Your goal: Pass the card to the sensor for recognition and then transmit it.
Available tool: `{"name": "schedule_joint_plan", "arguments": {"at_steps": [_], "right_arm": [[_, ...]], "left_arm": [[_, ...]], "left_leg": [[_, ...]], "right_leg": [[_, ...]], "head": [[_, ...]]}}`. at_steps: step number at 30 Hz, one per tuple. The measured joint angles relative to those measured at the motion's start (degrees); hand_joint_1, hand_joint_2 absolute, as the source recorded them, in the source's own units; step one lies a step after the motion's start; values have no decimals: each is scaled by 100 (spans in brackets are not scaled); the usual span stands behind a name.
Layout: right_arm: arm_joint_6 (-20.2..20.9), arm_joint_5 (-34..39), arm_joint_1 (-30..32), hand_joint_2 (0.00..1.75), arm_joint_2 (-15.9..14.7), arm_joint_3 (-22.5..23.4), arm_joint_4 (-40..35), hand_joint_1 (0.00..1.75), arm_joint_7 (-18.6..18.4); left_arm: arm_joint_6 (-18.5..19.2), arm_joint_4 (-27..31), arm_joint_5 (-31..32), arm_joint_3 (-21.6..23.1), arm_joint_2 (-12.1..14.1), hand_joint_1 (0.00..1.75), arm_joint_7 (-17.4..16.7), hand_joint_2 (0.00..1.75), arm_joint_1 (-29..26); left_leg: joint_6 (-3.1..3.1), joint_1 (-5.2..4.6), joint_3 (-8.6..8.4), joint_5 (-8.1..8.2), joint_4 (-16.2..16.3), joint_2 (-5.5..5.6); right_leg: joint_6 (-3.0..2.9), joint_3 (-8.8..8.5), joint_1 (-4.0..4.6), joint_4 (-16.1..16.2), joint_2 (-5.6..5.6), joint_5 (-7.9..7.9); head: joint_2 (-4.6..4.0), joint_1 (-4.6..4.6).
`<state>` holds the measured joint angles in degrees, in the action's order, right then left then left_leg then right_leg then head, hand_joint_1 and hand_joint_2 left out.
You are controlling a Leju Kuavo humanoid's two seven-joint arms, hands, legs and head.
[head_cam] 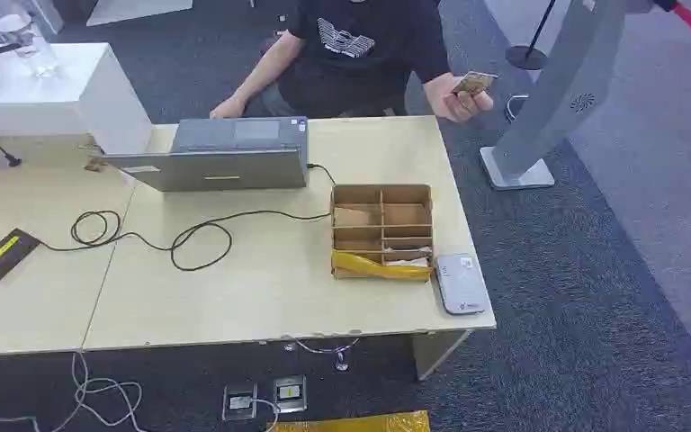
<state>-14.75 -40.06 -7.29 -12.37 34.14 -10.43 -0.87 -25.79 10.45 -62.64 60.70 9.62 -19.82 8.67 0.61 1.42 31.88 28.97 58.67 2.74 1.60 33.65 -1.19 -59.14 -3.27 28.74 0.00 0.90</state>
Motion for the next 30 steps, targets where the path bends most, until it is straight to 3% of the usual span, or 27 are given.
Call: {"name": "schedule_joint_plan", "arguments": {"at_steps": [19, 23, 26, 30], "right_arm": [[0, 2, 0, 0, 33, 2, 0, 0, 2], [-124, 188, -1, 0, -2, 35, 0, 0, -267], [-435, 564, -13, 0, -241, 204, 0, 0, -69], [-470, 1064, -126, 0, -1077, 581, -20, 0, 345]], "left_arm": [[2, 0, -17, 149, 17, 0, 109, 0, 3], [74, 0, -24, 151, 20, 0, 182, 0, 3], [129, 0, -57, 149, 66, 0, 324, 0, 3], [229, -4, -96, 151, 157, 0, 363, 0, 5]], "left_leg": [[0, 0, 0, 0, 0, 0], [0, -3, 0, 0, 0, 0], [-1, -12, 0, 0, 0, 0], [-8, -27, 0, 1, 1, 0]], "right_leg": [[0, 0, 0, 0, 0, 0], [0, 0, -2, 1, 1, 0], [1, 0, -12, 1, 1, -1], [5, 0, -27, 1, 0, -1]], "head": [[0, 0], [0, 0], [0, -2], [0, 0]]}}
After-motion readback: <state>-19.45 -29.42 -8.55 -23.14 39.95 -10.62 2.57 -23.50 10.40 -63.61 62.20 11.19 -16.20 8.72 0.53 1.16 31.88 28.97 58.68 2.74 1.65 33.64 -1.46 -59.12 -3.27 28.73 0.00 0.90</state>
